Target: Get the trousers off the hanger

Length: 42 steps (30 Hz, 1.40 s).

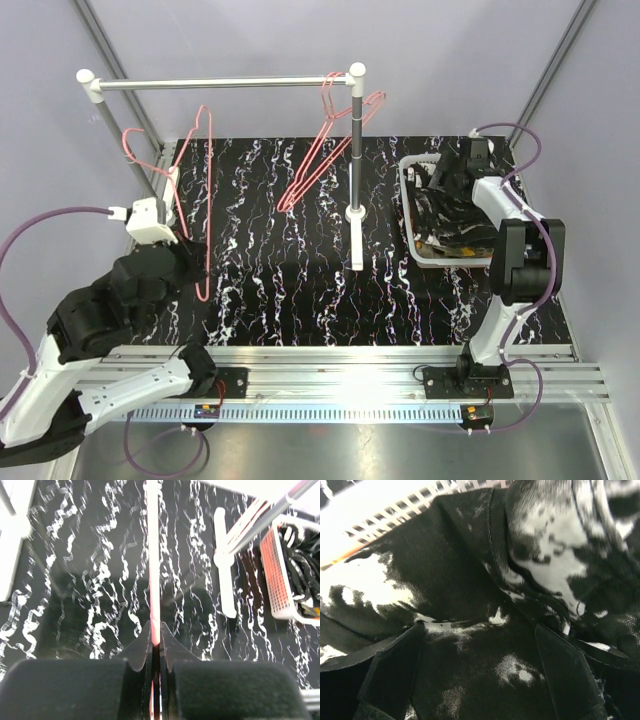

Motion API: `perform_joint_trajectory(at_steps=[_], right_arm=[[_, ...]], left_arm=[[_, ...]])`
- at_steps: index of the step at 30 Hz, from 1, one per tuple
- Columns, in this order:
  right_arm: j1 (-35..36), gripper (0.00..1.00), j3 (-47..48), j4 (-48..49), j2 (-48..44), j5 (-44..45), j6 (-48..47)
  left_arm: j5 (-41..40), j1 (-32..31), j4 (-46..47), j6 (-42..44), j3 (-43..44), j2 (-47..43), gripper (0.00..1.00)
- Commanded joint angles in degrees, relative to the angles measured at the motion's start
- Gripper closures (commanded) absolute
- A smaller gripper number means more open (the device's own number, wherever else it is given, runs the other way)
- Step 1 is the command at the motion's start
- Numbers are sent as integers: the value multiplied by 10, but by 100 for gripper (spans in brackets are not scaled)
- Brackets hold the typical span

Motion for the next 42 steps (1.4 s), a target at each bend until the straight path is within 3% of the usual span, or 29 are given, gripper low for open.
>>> perform_joint_trajectory(at_steps=[1,3,15,19,24,34,38,42], right_arm=[[-18,0,-38,-11,21,-4,37],[-18,1,-26,-27,15,1,32],[-18,0,58,-131,-255,45,20],[-17,1,40,-162,-320,-58,7],[-18,1,-27,-156,-431,-119,15],[-18,1,-127,-93,-600,-326,76],[-18,0,-165,-88,-686,-337,107],[-18,0,-175,-119,-746,-318,106]], left_arm=[[-43,-2,-8,44,47,14,100],[-38,-2,-21,56,69,21,100],[-1,-2,-22,94,116,86,100],[-1,-2,-36,94,150,126,100],[11,-2,-56,97,183,175,100],[51,11,50,177,226,285,100],[123,58,101,216,257,357,100],[140,70,129,239,292,417,100]])
